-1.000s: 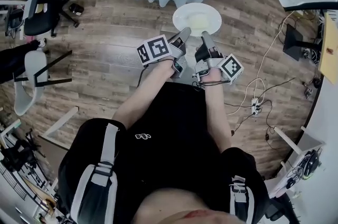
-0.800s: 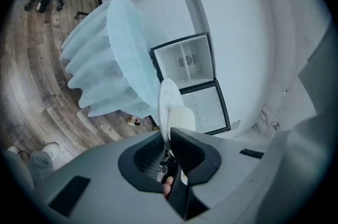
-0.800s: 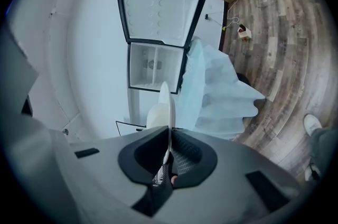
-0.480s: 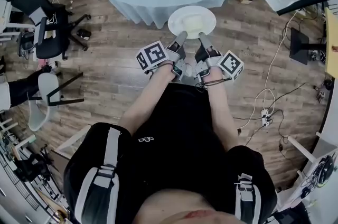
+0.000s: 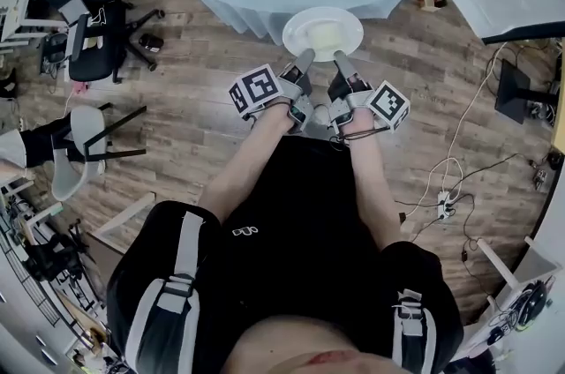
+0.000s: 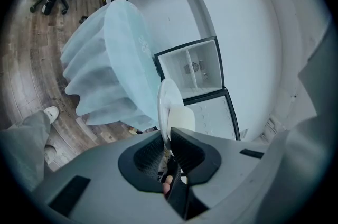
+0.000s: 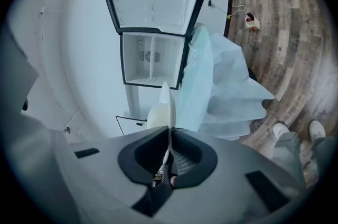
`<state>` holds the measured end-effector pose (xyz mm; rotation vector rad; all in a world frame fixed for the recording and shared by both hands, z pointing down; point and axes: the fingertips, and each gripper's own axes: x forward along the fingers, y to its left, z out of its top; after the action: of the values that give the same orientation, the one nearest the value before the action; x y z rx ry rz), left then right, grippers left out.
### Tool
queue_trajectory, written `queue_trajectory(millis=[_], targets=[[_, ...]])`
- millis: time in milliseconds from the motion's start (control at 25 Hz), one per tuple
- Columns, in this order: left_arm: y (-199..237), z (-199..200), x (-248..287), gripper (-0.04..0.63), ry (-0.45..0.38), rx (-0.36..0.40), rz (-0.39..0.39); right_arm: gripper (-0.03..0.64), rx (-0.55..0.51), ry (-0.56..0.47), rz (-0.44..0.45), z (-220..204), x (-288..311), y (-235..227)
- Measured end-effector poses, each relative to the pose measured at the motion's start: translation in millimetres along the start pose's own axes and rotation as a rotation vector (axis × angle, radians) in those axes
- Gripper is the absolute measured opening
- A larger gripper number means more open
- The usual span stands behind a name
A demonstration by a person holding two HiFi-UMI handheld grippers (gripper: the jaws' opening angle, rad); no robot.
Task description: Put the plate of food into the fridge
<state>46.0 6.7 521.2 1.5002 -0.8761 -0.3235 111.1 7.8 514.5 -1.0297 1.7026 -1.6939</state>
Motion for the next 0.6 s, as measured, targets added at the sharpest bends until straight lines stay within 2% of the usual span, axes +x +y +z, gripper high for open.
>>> queue_trajectory(millis=[280, 480, 600], targets=[[3.6, 28.0, 14.1, 0.040, -0.007, 0.009, 0.006, 0.021, 0.006, 0.011, 0.008, 9.2, 32.2, 0.5], [3.4, 77.4, 48.1, 0.040, 0.010, -0.003, -0.002, 0.021, -0.008, -0.002, -0.020, 35.3, 84.0, 3.2], [-1.1, 96.0, 62.7, 0.040, 0.025, 0.012, -0.018, 0.021, -0.011, -0.030, -0.002, 47.6, 103.5, 9.2]])
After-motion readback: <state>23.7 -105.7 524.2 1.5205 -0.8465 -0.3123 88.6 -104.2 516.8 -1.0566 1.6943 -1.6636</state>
